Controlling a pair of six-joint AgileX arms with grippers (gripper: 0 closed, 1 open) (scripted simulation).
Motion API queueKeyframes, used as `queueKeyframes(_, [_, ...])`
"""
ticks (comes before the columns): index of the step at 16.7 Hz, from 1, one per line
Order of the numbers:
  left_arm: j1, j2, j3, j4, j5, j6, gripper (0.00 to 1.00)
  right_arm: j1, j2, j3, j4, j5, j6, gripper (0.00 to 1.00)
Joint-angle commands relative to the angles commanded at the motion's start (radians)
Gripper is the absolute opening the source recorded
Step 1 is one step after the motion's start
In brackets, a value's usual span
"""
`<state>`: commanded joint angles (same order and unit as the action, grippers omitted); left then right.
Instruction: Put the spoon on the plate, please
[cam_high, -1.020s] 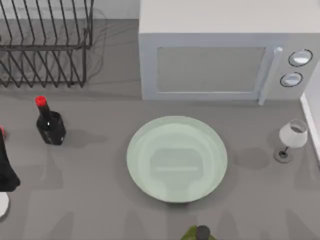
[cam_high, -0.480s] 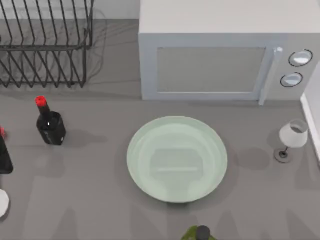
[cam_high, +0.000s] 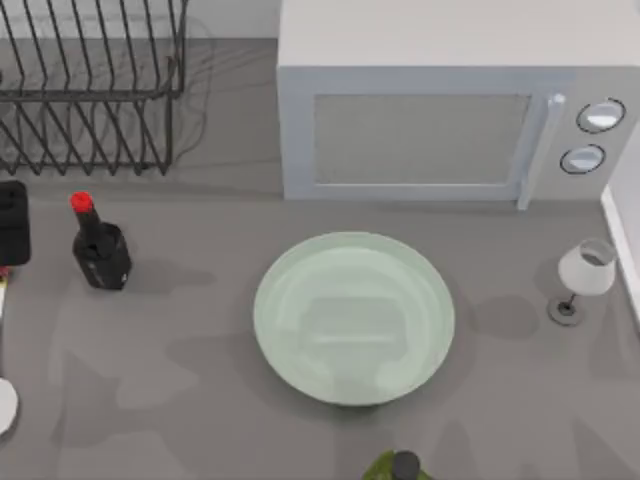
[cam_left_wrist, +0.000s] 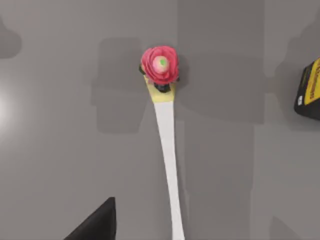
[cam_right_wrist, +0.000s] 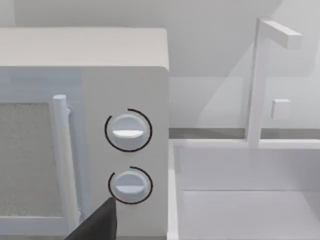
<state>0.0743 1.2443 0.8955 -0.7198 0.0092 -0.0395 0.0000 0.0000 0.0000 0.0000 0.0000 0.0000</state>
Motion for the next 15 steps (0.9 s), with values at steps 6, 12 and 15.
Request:
queueKeyframes(6, [0.042,0.436,0.293,-0.271,-0.003,-0.029,1.0,0.0,0.0,0.0,0.0,0.0,0.0,1.0])
queueKeyframes(12, [0.052,0.549,0.392,-0.34,-0.009,-0.036,1.0,0.0,0.0,0.0,0.0,0.0,0.0,1.0])
queueKeyframes(15, [0.046,0.546,0.389,-0.338,-0.009,-0.035,1.0,0.0,0.0,0.0,0.0,0.0,0.0,1.0])
